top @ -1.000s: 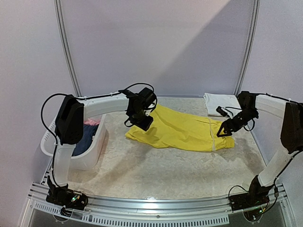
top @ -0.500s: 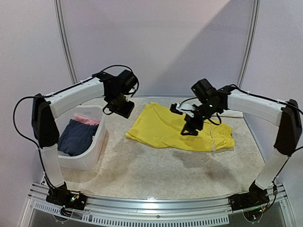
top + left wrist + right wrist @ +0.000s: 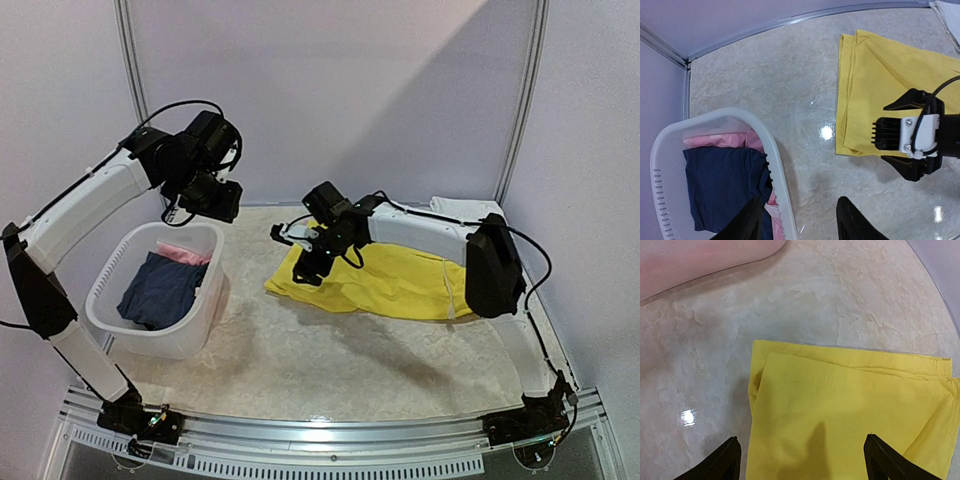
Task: Fold and stack the mixed laundry pile
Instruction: Rotate the rectangle-folded shorts at the center of the board.
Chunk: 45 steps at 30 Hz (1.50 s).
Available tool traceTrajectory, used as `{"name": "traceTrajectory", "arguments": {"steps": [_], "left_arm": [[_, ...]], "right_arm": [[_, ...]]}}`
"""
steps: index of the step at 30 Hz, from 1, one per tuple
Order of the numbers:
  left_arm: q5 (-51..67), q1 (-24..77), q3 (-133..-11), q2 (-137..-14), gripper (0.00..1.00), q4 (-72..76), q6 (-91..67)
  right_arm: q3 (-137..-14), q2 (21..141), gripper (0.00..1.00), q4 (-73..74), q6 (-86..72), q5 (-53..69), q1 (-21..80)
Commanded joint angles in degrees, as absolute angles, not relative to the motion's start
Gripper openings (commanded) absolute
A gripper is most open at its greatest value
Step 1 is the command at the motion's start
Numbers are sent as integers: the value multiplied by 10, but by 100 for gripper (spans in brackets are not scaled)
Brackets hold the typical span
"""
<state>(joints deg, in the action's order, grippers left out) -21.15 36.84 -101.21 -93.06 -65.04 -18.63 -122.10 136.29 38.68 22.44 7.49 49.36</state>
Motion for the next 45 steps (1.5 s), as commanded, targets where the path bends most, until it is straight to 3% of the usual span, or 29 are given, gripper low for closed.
{"name": "traceTrajectory", "arguments": {"steps": [1, 10, 18, 20, 23, 25, 28, 37, 40, 42, 43, 44, 45], "left_arm": [[-214, 365, -978, -900, 51, -649, -187], [-209, 363, -940, -861, 51, -639, -181], [-201, 363, -903, -835, 51, -624, -184], [-199, 363, -897, -831, 51, -621, -186], [-196, 363, -894, -827, 51, -618, -187], [-195, 363, -895, -828, 51, -615, -185], [-193, 363, -901, -832, 51, -613, -178], [-174, 363, -908, -854, 51, -589, -147], [-149, 365, -910, -877, 51, -568, -137], [-121, 367, -918, -904, 52, -556, -129], [-111, 373, -927, -920, 51, -552, -125], [-104, 379, -936, -939, 51, -549, -118], [-95, 385, -946, -962, 51, -547, -109]], "right_arm": [[-1315, 1444, 85, 407, 199, 56, 518], [-1362, 1512, 82, 395, 200, 14, 552], [-1381, 1552, 67, 371, 192, -54, 555], [-1381, 1557, 51, 367, 199, -55, 556], [-1381, 1557, 14, 375, 215, -40, 562], [-1378, 1547, 1, 394, 223, 1, 570], [-1337, 1515, 0, 421, 251, 72, 598], [-971, 1269, 0, 461, 442, 193, 723], [-924, 1234, 8, 504, 437, 226, 729], [-879, 1205, 19, 523, 430, 241, 729], [-846, 1171, 69, 522, 427, 243, 729], [-814, 1145, 95, 518, 419, 239, 729], [-783, 1105, 98, 517, 415, 234, 729]]}}
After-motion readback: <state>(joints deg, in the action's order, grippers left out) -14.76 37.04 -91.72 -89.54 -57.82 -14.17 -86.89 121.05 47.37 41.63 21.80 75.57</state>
